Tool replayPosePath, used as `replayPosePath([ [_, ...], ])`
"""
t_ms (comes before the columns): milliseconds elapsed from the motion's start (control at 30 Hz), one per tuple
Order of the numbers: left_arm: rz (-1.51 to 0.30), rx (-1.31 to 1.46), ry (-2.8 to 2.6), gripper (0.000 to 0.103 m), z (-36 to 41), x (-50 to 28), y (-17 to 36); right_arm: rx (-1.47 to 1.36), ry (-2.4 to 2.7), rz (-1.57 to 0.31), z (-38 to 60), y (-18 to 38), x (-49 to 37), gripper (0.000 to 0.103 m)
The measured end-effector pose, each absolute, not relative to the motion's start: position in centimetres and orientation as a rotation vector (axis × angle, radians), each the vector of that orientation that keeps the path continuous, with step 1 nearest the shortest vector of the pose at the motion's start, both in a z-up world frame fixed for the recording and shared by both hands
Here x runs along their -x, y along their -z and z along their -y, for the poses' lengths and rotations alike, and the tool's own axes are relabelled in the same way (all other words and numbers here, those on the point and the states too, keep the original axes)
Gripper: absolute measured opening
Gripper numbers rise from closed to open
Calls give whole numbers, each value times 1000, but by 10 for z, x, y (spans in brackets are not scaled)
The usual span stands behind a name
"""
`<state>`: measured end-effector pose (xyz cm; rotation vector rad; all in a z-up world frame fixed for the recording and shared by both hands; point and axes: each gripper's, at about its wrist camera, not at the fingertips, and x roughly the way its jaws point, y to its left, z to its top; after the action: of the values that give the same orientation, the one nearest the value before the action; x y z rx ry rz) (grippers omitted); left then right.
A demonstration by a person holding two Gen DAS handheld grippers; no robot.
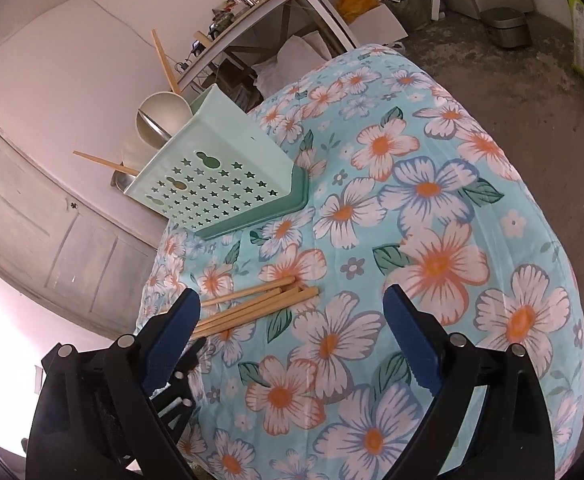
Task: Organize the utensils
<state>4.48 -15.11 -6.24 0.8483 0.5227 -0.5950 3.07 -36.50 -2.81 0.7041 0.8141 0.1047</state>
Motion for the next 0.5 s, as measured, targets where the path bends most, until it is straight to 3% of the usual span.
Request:
replayPosePath([
  [167,-514,-926,638,27,162,-47,74,-713,-96,-821,368,32,-31,91],
  [300,-504,-952,669,11,168,-50,78,-713,-95,-824,368,33,-32,91],
  [500,-480,-991,706,9,168,-46,78,-719,-91,-825,369,34,-32,91],
])
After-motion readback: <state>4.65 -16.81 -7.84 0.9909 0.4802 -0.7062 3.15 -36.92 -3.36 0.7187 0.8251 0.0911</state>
